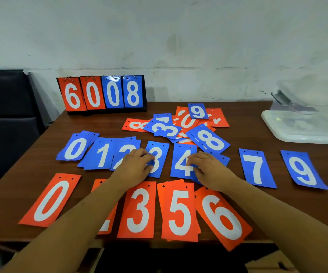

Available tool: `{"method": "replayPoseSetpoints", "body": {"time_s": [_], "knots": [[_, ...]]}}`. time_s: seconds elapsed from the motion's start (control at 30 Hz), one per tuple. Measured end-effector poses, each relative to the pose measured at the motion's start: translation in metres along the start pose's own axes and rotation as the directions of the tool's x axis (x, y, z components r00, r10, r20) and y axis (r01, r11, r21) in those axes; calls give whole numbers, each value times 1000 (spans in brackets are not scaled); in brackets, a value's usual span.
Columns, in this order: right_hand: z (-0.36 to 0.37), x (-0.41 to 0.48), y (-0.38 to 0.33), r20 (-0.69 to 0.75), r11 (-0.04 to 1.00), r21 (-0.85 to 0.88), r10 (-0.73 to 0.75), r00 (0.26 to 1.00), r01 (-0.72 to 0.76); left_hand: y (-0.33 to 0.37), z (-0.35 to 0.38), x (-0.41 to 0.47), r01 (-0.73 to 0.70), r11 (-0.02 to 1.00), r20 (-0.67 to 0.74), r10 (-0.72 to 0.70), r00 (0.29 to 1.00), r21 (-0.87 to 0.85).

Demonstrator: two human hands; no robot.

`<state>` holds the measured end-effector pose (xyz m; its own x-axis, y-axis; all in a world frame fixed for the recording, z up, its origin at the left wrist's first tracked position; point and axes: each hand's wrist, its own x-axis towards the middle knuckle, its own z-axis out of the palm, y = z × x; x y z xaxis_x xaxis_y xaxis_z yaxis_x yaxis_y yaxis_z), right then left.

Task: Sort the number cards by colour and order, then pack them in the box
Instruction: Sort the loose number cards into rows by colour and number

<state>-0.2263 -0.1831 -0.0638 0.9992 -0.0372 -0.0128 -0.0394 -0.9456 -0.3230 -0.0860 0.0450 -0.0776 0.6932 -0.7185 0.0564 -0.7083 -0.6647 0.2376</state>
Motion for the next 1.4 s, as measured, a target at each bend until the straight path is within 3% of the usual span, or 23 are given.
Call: {"method": "replayPoseSetpoints", "body": {"time_s": [0.13, 0.3, 0.53, 0.7, 0.8, 0.9, 0.97, 1.03, 1.07, 1.13, 1.2, 1.23, 1.33, 1.4], "knots": [[1, 2, 2, -1, 999, 21, 41, 999, -41, 1, -1, -2, -6, 1000, -20, 6, 1000, -6], [-21, 23, -3, -136, 982, 142, 141, 981, -122, -1, -15, 9, -12, 996, -160, -3, 987, -91], [-40, 88, 7, -177, 944, 136, 322, 930, -300, 9, -20, 81, 168, 955, -208, -221, 953, -246], [-34, 138, 19, -129, 963, 48, 271, 954, -267, -4, -5, 138, 370, 920, -142, -386, 911, -130], [-22, 157, 27, -68, 974, 15, 229, 971, -228, -12, 4, 156, 388, 921, -85, -390, 917, -41], [-11, 165, 36, -62, 979, -72, 185, 981, -189, -17, 6, 161, 327, 935, -195, -349, 917, -134], [-8, 166, 42, -117, 982, -93, 150, 982, -162, -22, -1, 160, 247, 918, -301, -341, 891, -309], [-11, 166, 46, -182, 988, -19, 146, 972, -152, -26, -13, 158, 186, 820, -329, -410, 851, -542], [-13, 166, 48, -217, 987, 22, 162, 963, -161, -29, -20, 157, 174, 723, -303, -479, 824, -668], [-17, 166, 53, -225, 977, 32, 210, 951, -209, -33, -31, 154, 144, 434, -174, -612, 772, -889], [-19, 165, 53, -156, 969, -43, 234, 960, -244, -36, -38, 148, 72, 148, -37, -627, 778, -986], [-18, 165, 52, -131, 967, -91, 226, 965, -239, -37, -41, 143, 39, 54, -2, -611, 792, -998], [-16, 165, 45, -142, 963, -147, 204, 969, -225, -39, -45, 127, -11, -95, 44, -560, 828, -995], [-17, 168, 40, -117, 952, -227, 182, 976, -205, -37, -45, 118, 2, -139, 78, -542, 837, -990]]}}
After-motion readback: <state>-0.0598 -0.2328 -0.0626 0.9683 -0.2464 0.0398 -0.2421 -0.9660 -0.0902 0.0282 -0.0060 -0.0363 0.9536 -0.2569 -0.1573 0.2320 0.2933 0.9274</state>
